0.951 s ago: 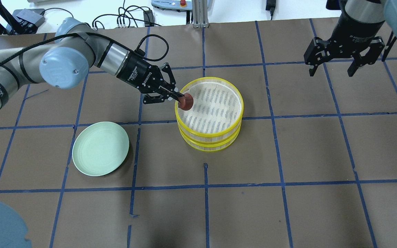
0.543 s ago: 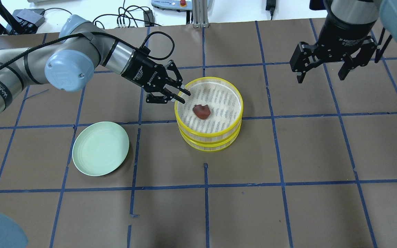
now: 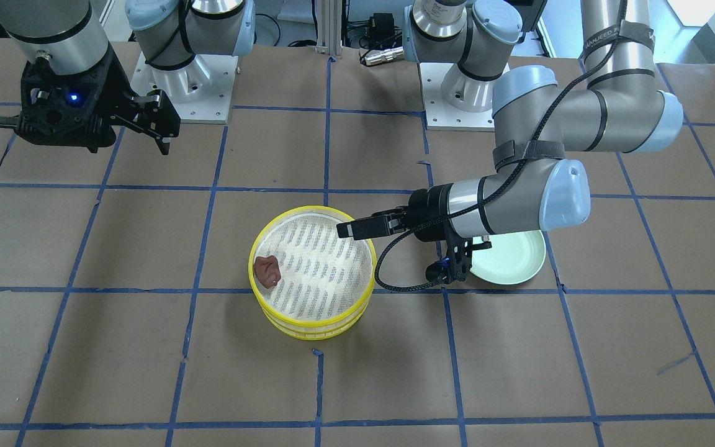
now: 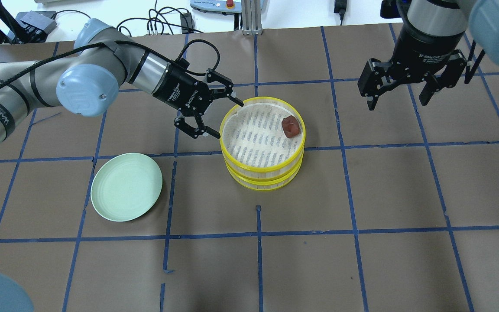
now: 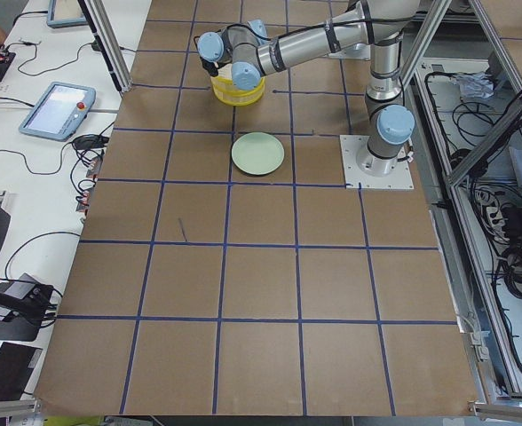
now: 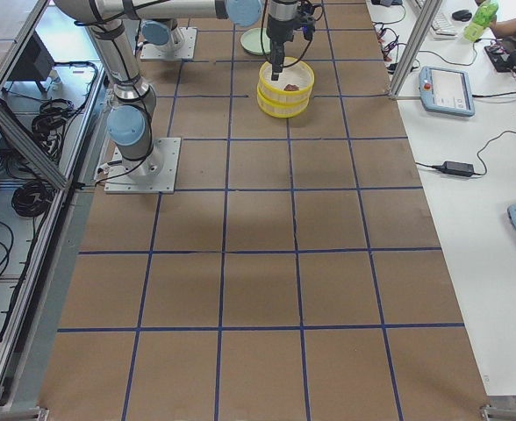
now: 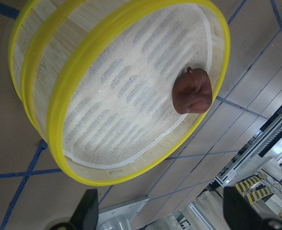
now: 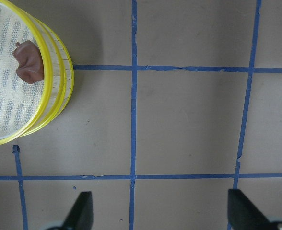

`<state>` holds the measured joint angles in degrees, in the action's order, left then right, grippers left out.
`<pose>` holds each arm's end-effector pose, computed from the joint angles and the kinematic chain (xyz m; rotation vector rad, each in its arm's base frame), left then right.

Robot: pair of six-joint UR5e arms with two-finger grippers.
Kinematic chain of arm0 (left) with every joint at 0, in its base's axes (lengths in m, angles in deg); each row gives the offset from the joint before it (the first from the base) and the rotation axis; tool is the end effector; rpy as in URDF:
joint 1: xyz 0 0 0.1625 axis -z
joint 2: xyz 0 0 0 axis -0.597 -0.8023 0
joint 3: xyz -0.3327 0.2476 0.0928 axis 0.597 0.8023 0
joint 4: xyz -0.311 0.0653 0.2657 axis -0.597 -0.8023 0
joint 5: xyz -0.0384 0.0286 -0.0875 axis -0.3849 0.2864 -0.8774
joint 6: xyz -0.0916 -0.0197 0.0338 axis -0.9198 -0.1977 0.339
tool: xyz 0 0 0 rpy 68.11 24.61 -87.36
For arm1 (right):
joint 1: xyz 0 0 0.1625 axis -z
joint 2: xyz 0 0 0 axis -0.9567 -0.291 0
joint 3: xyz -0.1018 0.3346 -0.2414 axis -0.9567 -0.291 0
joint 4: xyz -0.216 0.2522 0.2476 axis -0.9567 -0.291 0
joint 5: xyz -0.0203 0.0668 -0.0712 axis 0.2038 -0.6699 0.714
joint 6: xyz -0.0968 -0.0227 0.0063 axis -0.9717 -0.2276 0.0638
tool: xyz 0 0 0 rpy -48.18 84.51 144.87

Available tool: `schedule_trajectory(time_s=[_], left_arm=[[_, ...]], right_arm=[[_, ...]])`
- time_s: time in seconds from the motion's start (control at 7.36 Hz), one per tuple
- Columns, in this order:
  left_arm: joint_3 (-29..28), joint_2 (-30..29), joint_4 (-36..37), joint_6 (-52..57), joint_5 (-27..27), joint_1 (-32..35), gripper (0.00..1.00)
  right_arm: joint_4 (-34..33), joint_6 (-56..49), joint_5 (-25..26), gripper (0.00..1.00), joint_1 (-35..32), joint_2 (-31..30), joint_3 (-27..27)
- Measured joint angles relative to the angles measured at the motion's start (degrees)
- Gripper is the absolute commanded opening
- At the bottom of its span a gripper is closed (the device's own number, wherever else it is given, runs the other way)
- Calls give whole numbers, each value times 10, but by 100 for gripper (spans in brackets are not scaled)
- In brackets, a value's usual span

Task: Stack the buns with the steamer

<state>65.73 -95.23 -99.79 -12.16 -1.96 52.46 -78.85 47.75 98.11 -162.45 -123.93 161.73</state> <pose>-0.1974 -0.5642 0.3127 0.5372 -2.2658 -0.5373 0.1228 -0.4901 0.4896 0.0407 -3.0904 -0.1234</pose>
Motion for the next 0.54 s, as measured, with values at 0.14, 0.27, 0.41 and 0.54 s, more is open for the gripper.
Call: schedule_trajectory(time_s=[0.14,0.27,0.41,0.54], left_arm=[[-4,3,1,2,43,0,100],[-8,8,8,8,113,0,100],[-13,17,18,23,191,0,100],[-22,29,18,49,270,3,100]], right_arm=[[0,0,0,100,-1,-1,0],[-2,1,-1,100,-3,-1,-1],[-9,1,-1,100,-6,-1,-3],[-17,2,-1,100,-10,-1,-6]])
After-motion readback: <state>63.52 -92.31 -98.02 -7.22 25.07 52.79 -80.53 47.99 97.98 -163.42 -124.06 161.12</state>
